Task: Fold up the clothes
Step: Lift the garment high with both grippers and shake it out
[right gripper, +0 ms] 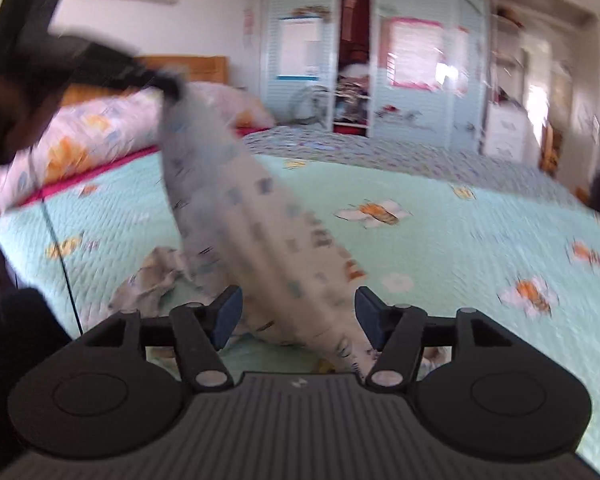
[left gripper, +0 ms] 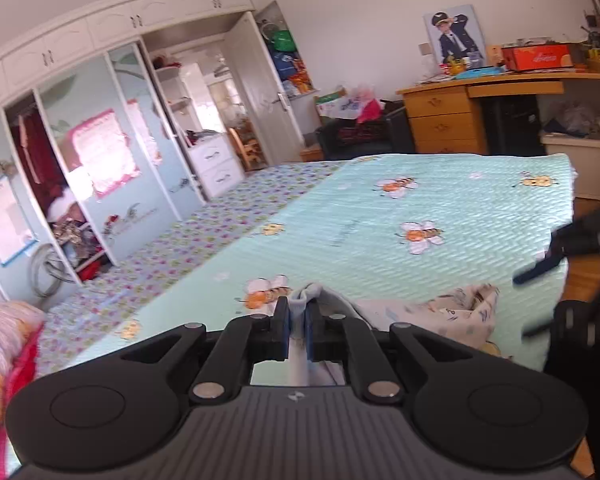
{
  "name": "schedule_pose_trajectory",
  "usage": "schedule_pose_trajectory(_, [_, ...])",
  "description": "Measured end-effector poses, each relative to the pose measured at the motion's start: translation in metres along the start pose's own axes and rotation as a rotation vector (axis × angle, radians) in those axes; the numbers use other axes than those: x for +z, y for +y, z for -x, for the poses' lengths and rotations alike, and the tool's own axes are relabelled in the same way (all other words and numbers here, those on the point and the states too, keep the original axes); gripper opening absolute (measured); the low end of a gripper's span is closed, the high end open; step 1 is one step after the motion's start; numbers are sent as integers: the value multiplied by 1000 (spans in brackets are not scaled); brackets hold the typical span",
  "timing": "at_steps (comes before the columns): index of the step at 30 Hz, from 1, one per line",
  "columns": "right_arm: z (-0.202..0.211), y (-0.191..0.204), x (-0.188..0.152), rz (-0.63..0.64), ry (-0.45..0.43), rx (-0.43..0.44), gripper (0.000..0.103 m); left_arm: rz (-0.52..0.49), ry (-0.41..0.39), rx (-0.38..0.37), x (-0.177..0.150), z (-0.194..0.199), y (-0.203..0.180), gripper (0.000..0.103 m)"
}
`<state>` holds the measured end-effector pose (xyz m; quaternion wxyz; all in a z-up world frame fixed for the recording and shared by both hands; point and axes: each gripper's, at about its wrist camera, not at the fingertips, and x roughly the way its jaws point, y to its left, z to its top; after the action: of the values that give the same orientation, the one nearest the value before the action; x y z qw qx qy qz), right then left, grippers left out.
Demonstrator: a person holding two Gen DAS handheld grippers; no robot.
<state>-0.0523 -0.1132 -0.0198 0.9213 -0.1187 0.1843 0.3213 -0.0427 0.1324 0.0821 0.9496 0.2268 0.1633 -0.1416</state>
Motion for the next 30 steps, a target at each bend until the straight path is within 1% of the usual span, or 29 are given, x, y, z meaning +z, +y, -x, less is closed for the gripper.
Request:
schedule_pose_trajectory(2, [-14, 30, 5, 111, -16, -22, 63, 10, -3, 15, 5, 1, 5, 8])
schedule_pose_trajectory(5, [-42, 52, 14, 173, -46, -22, 62, 15, -11, 28, 9, 4, 6, 9])
schedule_pose_trajectory(7, [-57, 53, 21, 181, -33, -47, 62, 19, -13, 36, 9, 10, 6, 9])
schedule_pose_trajectory(8, [-64, 53, 24, 185, -27, -59, 60, 21, -12, 38, 7, 11, 5, 10])
schedule_pose_trajectory(10, [-79, 54, 30, 193, -14, -84, 39, 25, -7, 43, 3, 9, 4, 11])
schedule_pose_trajectory(11, [-87, 54, 34, 197, -8, -96, 7, 28, -2, 50, 0, 7, 4, 11])
schedule_pose_trajectory(12, [-90, 52, 38, 188, -11, -108, 5, 34, 2, 63, -3, 7, 6, 11])
schedule_pose_trajectory(14, [-65, 28, 57, 93, -88, -115, 3, 66, 11, 82, -11, 9, 14, 11])
schedule_pose_trajectory(15, [-47, 12, 71, 30, -144, -115, 3, 87, 15, 86, -14, 9, 19, 11])
schedule_pose_trajectory(17, [-9, -22, 99, -83, -257, -98, 3, 134, 11, 70, -17, 6, 27, 12])
schedule_pose_trajectory(18, [4, -32, 109, -96, -292, -95, 3, 146, 3, 56, -18, 3, 25, 12])
schedule_pose_trajectory(20, [22, -43, 123, -73, -323, -107, 3, 149, -10, 30, -18, -6, 15, 13])
schedule_pose_trajectory(22, [21, -45, 122, -67, -297, -120, 3, 143, 4, 14, -21, -17, 1, 13])
schedule_pose_trajectory(26, [4, -41, 94, -115, -182, -134, 3, 155, 68, -57, -36, -41, -24, 13])
schedule_pose_trajectory(28, [1, -39, 85, -158, -161, -123, 3, 150, 92, -54, -44, -46, -29, 11])
schedule_pose_trajectory(30, [0, -37, 87, -170, -160, -129, 3, 168, 76, 1, -39, -42, -15, 8])
